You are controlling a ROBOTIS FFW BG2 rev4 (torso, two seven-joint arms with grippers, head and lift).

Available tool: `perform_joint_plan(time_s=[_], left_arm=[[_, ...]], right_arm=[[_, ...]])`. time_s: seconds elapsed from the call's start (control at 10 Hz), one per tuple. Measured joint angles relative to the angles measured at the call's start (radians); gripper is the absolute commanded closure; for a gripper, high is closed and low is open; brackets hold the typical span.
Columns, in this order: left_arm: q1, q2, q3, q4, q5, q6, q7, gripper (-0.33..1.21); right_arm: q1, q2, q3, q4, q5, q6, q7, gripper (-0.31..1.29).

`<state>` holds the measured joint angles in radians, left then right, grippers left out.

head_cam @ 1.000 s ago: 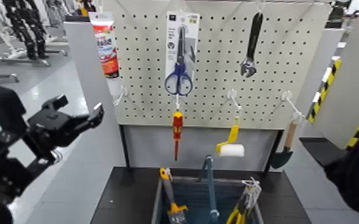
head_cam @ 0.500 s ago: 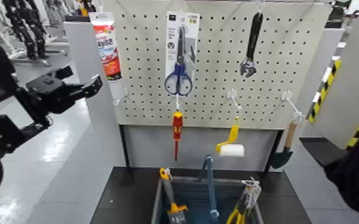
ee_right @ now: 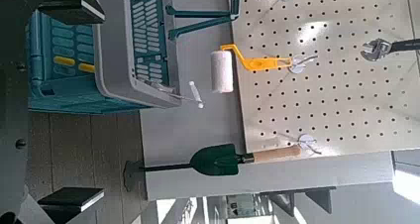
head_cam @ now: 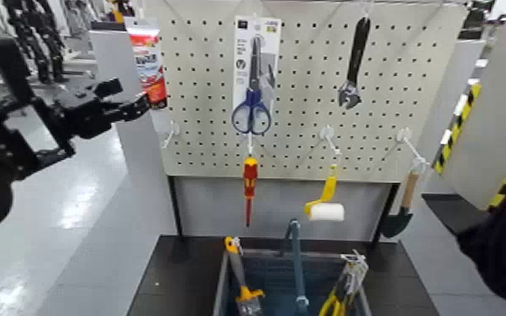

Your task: Put the red glue tube into the crate.

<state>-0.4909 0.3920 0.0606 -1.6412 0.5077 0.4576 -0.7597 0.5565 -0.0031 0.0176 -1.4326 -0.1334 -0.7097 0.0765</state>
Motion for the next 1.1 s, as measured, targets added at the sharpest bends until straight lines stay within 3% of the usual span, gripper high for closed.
perform_joint_plan(time_s=[0.5, 0.6, 0.7, 0.8, 1.1], left_arm=[[-0.150, 0.016, -0.081, 0.156, -0.011, 0.056, -0.185, 0.16], [-0.164, 0.014, -0.091, 0.170, -0.011, 0.058, -0.198, 0.36], [-0.177, 0.013, -0.100, 0.180, -0.011, 0.054, -0.211, 1.03], [-0.190, 0.013, -0.107, 0.189, -0.012, 0.047, -0.221, 1.18], [-0.199, 0.008, -0.111, 0.186, -0.019, 0.060, -0.217, 1.18]], right_arm=[[-0.004, 0.000, 0.003, -0.002, 0.000, 0.007, 0.009, 0.08], [-0.004, 0.000, 0.003, -0.002, 0.000, 0.007, 0.011, 0.08], [-0.005, 0.000, 0.002, -0.003, 0.000, 0.009, 0.013, 0.08], [-0.006, 0.000, 0.002, -0.003, 0.000, 0.010, 0.015, 0.08], [-0.004, 0.000, 0.001, -0.004, 0.000, 0.010, 0.016, 0.08]])
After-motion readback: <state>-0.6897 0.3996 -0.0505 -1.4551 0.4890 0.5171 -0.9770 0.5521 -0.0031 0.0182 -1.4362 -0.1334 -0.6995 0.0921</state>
